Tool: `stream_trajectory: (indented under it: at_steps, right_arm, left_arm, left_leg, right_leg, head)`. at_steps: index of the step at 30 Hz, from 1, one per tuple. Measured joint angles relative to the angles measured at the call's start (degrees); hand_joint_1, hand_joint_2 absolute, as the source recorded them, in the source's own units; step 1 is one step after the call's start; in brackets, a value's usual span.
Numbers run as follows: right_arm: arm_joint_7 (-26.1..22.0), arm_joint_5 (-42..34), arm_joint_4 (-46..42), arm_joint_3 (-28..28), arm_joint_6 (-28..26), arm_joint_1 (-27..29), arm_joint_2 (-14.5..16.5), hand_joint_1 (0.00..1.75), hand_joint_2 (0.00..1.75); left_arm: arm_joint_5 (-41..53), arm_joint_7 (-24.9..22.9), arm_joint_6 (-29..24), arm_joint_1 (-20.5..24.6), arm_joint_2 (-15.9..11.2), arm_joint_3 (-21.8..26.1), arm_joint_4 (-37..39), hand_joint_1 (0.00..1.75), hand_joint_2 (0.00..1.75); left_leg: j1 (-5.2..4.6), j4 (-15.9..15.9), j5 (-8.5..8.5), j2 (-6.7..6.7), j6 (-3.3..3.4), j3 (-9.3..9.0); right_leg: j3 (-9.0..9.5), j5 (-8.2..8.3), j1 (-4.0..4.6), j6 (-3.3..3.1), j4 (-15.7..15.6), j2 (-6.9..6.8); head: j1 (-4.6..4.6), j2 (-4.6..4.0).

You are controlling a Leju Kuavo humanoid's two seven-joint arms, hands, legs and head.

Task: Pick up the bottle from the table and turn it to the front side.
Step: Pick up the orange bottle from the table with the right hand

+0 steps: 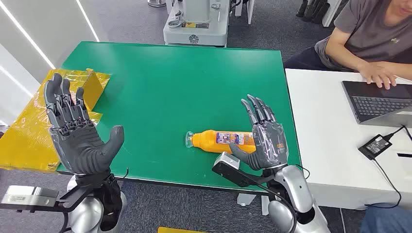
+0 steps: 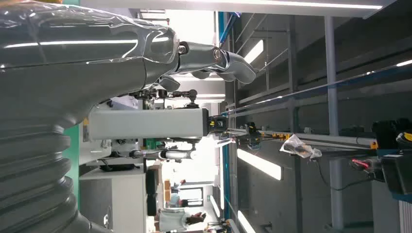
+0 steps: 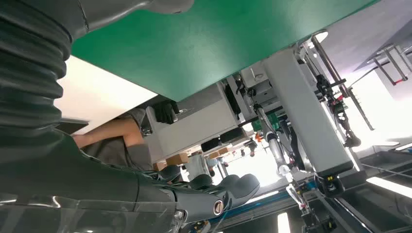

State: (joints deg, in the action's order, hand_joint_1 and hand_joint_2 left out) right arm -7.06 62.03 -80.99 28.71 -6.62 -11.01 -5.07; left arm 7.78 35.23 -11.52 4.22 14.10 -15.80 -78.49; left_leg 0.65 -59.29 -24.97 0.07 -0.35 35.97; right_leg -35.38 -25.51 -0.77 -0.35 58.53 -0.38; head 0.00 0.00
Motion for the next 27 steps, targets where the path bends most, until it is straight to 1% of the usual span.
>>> stream_trajectory:
  at_steps: [5, 8, 10, 15, 19, 23, 27]
  right_arm:
    - [0.6, 0.4, 0.5, 0.1, 0.9, -0.4, -0.4, 0.00, 1.75]
    - [1.3, 0.7, 1.5, 0.1, 2.8, -1.7, -0.9, 0.00, 1.75]
    - [0.9, -0.1, 3.1, 0.3, 4.9, -3.6, -1.4, 0.00, 1.75]
    - [-1.7, -4.7, 12.7, 1.7, 11.1, -12.4, -3.0, 0.00, 1.75]
    - [-4.9, -8.7, 25.1, 4.8, 18.4, -22.1, -3.2, 0.00, 1.75]
    - [-6.7, -10.2, 37.0, 8.1, 21.3, -30.0, -2.0, 0.00, 1.75]
    - [-7.0, -11.2, 44.9, 10.6, 22.9, -34.3, 0.0, 0.00, 1.75]
  left_arm:
    - [0.0, 0.0, 0.1, 0.0, 0.0, 0.0, 0.0, 0.00, 1.75]
    - [-0.1, 0.0, 0.3, 0.1, 0.0, 0.0, 0.0, 0.00, 1.75]
    - [-0.6, 0.3, 0.3, 0.4, 0.0, 0.0, 0.2, 0.00, 1.75]
    - [-2.6, 1.4, -0.5, 2.0, 0.0, -0.3, 1.3, 0.00, 1.75]
    - [-3.4, 1.4, -0.9, 2.3, 0.0, -1.1, 1.9, 0.00, 1.75]
    - [-3.9, 1.0, -1.1, 3.1, 0.0, -2.1, 2.3, 0.00, 1.75]
    - [-4.1, 0.5, -1.4, 4.3, 0.1, -2.9, 2.9, 0.00, 1.75]
  left_leg:
    - [0.00, 0.0, 0.00, 0.00, 0.00, 0.00]
    - [0.00, 0.0, 0.00, 0.01, 0.00, 0.00]
    - [0.00, 0.0, 0.01, 0.02, 0.01, 0.00]
    - [0.00, 0.0, 0.10, 0.03, 0.02, 0.01]
    - [0.00, -0.1, 0.19, 0.04, 0.06, 0.02]
    - [0.00, -0.1, 0.25, -0.04, 0.08, 0.04]
    - [0.00, -0.1, 0.25, -0.03, 0.08, 0.05]
  right_leg:
    - [0.00, 0.00, 0.00, 0.00, 0.0, 0.00]
    - [0.00, 0.02, 0.00, 0.01, 0.0, 0.01]
    - [0.01, 0.04, -0.01, 0.02, 0.0, 0.01]
    - [0.01, 0.17, -0.01, 0.05, 0.0, 0.03]
    - [0.01, 0.24, -0.01, 0.02, 0.0, 0.02]
    - [0.01, 0.24, 0.00, 0.02, 0.0, -0.05]
    - [0.00, 0.24, 0.00, 0.02, 0.0, -0.04]
  head:
    - [0.00, 0.00]
    - [0.00, 0.00]
    - [-0.01, 0.00]
    - [0.00, 0.00]
    - [-0.01, 0.00]
    - [-0.01, 0.00]
    - [0.00, 0.00]
